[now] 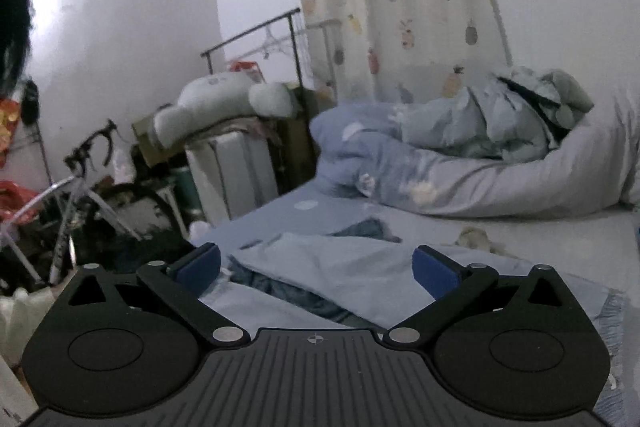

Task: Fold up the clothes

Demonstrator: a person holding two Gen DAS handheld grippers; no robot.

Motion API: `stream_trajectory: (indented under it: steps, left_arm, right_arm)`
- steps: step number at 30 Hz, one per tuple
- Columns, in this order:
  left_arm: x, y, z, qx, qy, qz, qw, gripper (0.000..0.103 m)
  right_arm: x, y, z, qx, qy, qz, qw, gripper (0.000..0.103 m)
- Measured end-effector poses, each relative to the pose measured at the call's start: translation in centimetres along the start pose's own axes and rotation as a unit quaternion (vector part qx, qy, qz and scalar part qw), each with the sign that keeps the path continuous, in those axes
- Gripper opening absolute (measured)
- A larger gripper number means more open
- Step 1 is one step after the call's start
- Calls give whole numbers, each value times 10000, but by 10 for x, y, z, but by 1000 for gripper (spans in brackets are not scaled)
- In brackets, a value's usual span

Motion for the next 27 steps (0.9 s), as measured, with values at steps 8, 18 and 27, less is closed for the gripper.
stream_trajectory:
  steps: [8, 18, 27]
  left_arm:
    - [-56, -51, 32, 164, -409, -843, 9955, 90]
    - [-75, -27, 45, -83, -906, -915, 9916, 84]
    - [-92, -31, 42, 375, -1002, -1219, 9868, 15]
  right_arm:
    - [-15, -11, -25, -272, -32, 24, 9996, 102]
    - [-34, -19, -63, -570, 112, 184, 9981, 102]
    - [-61, 9, -92, -940, 277, 567, 9936, 102]
Point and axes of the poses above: each gripper's, at about its wrist camera, not at the fingertips, and z roughly the way its jaws point, y to its right, x to its top, the point moved 7 cm from there along z, roughly the way its jaws point, and after that the axes turned 4 degrees about y, right-handed, at the moved point
